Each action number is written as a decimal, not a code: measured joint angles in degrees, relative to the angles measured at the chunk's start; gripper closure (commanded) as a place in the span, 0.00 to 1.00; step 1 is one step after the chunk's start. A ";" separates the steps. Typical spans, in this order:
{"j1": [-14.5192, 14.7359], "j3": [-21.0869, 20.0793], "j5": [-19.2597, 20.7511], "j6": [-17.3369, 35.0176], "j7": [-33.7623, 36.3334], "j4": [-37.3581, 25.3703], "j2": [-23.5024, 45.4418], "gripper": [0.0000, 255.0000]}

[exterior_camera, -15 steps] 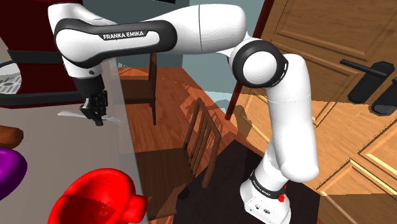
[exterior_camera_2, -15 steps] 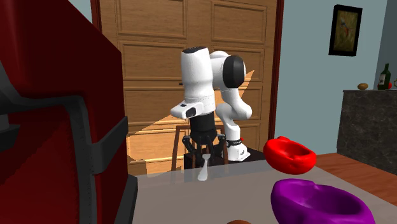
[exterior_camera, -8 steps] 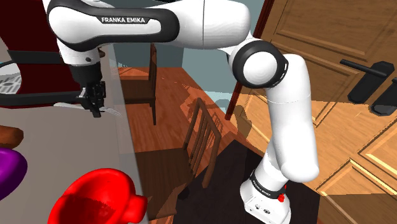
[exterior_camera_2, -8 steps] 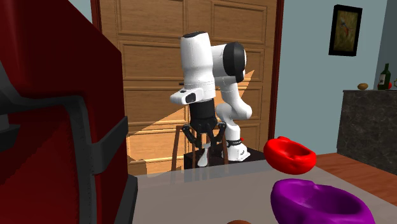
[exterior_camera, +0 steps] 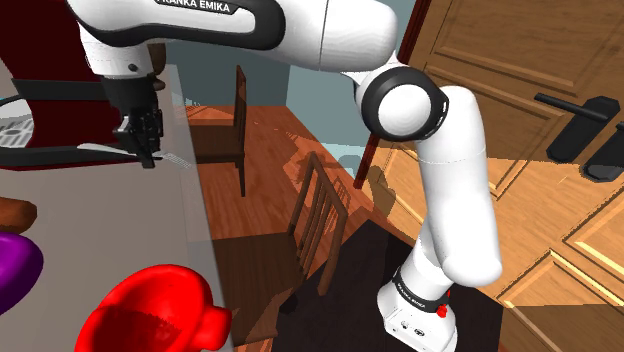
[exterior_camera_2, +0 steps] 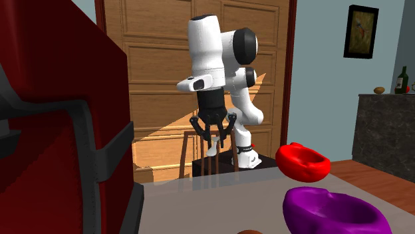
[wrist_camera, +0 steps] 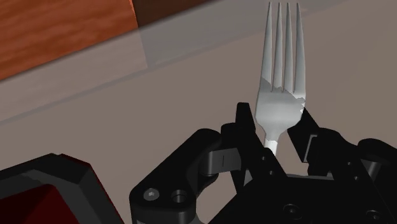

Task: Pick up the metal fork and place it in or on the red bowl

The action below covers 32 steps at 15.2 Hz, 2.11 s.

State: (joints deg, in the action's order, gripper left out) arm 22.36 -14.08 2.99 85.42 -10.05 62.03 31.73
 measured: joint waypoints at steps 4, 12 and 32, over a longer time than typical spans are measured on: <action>0.36 0.01 0.15 -3.63 0.05 -4.42 0.79 1.00; 1.29 -1.39 -1.49 -0.91 3.25 6.15 -7.27 1.00; 9.88 -10.28 -10.04 13.66 20.22 42.78 -31.99 1.00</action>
State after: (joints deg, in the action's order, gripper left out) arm 32.24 -24.36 -7.05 99.08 10.17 104.81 -0.26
